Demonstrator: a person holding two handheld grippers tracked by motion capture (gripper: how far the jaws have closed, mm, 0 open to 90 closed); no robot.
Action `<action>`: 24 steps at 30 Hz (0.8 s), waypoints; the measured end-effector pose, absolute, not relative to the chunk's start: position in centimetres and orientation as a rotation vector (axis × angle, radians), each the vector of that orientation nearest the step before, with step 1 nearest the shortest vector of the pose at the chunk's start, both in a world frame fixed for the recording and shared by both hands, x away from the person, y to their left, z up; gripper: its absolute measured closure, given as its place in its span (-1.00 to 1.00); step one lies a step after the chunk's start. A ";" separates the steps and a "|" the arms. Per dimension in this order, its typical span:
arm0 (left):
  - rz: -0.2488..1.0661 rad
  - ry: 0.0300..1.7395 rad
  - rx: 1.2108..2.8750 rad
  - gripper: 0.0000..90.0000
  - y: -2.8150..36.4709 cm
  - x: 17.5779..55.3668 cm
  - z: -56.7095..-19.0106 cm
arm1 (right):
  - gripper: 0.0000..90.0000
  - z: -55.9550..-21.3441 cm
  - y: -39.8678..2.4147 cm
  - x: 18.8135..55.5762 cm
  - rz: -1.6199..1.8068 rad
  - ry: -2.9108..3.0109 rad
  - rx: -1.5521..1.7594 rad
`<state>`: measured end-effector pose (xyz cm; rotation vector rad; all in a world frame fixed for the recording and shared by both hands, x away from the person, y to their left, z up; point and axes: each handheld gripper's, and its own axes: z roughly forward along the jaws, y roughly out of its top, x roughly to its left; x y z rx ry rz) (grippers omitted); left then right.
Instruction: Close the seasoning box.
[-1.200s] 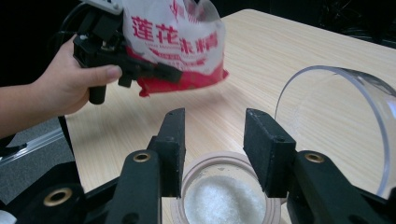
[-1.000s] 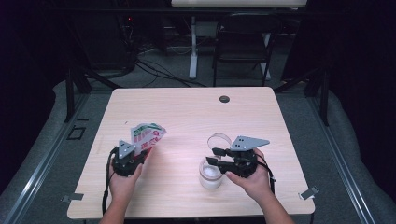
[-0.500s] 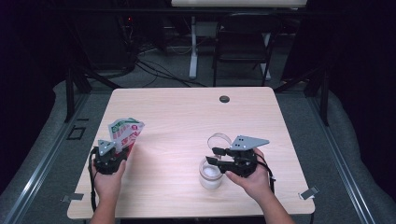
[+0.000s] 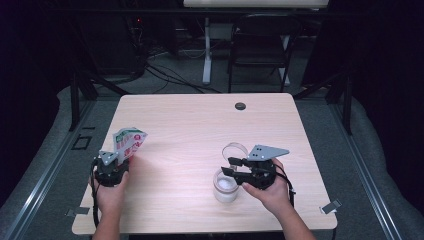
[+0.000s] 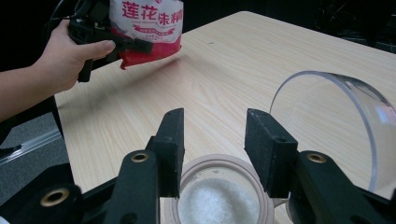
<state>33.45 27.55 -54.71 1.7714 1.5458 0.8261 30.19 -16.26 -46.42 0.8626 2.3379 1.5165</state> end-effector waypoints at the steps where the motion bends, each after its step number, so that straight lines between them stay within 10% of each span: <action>1: 0.824 1.554 1.775 0.66 27.6 33.5 -54.8 | 0.28 -46.4 -16.3 30.2 1.517 2.338 0.863; 24: 0.788 1.611 1.786 0.30 27.6 33.8 -55.6 | 0.27 -46.7 -16.2 30.3 1.508 2.351 0.867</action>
